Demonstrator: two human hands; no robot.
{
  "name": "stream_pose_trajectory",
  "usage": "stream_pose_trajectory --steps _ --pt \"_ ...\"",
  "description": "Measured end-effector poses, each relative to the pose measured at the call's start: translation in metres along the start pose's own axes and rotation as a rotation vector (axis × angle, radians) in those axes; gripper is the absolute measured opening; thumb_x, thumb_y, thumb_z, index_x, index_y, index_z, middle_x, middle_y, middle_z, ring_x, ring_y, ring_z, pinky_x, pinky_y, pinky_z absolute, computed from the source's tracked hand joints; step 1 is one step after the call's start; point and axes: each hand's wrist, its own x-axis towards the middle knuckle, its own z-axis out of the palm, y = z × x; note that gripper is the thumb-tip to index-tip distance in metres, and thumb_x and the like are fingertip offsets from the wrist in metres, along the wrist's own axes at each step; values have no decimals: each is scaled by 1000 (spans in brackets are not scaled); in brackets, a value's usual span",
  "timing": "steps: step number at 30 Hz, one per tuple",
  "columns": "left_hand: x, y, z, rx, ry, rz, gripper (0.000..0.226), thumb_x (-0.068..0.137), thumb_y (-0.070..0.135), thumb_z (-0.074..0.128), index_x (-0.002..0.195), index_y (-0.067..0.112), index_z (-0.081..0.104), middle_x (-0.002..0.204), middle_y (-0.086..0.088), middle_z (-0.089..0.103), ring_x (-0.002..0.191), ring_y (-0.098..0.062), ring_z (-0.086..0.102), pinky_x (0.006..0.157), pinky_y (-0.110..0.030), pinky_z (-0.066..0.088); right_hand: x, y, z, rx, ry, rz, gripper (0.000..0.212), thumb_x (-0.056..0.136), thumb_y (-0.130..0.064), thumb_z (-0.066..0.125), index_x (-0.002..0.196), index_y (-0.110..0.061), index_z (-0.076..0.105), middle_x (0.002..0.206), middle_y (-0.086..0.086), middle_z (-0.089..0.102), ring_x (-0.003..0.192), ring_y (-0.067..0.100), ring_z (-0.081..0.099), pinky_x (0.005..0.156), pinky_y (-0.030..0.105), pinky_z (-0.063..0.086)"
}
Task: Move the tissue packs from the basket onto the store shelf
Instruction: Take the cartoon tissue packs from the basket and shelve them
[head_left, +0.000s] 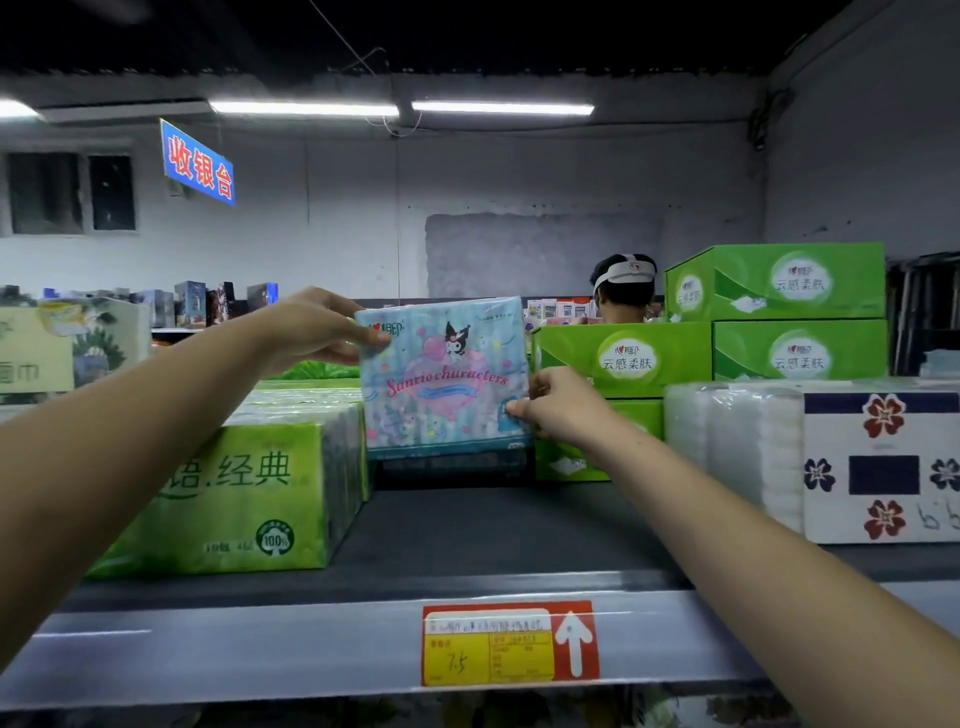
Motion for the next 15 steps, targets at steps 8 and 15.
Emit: stream_pose_trajectory --steps 8,15 --pt "3 -8 6 -31 54 81 28 76 15 74 100 6 63 89 -9 72 68 -11 72 63 -16 57 -11 4 4 -141 138 -95 16 82 -26 69 94 -16 70 93 2 70 85 18 61 67 23 38" --pt "-2 -8 17 47 72 109 18 82 11 69 99 9 61 95 -13 68 82 -20 67 65 -18 57 -14 7 5 -147 219 -117 26 77 -25 75 101 -16 72 96 -1 60 83 15 55 70 30 50"
